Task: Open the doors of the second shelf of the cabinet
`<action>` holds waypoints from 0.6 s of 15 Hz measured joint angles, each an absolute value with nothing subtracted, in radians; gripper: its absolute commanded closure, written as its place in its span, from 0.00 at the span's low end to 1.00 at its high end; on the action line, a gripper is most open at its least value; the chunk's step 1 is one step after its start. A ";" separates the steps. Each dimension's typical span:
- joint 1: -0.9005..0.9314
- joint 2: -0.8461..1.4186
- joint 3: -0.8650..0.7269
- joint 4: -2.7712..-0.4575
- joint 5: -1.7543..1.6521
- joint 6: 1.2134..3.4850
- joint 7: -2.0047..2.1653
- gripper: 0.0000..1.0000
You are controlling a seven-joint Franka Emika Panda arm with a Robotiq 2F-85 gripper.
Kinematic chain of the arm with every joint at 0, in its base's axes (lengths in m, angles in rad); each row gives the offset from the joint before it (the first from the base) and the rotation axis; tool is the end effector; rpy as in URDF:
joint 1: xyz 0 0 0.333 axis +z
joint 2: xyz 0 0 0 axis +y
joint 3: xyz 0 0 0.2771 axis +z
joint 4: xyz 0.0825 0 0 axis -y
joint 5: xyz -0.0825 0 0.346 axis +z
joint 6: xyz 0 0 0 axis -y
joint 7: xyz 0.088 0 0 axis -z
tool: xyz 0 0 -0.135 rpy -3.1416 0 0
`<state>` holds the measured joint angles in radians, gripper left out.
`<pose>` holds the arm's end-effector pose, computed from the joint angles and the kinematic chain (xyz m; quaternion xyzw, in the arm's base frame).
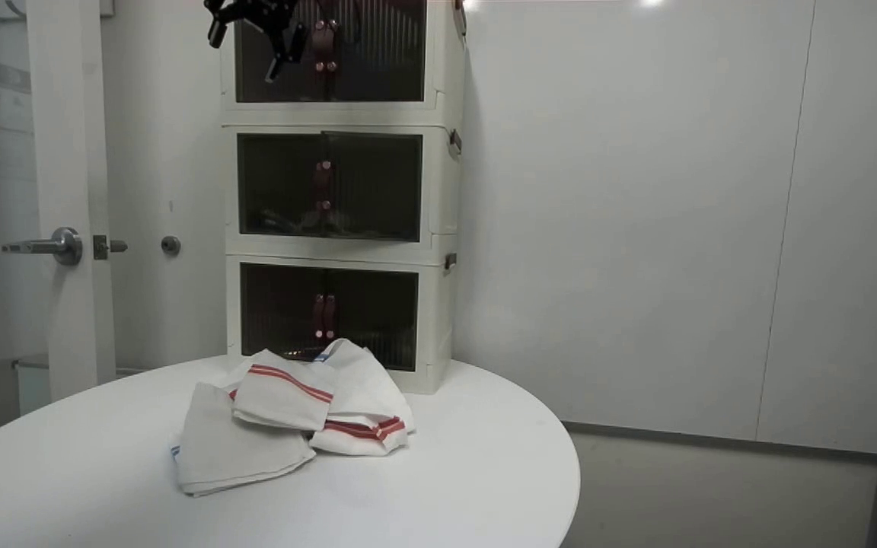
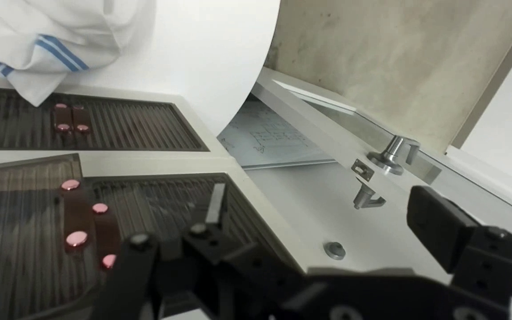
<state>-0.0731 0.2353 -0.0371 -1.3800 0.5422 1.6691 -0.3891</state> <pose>0.5938 0.0020 0.5377 -0.9575 -0.1157 -0.0901 0.2484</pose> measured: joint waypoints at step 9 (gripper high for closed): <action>-0.078 0.324 -0.022 -1.257 0.536 1.599 -0.337 0.00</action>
<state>-0.0777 0.3237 -0.0216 -1.2572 0.5357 1.5988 -0.3370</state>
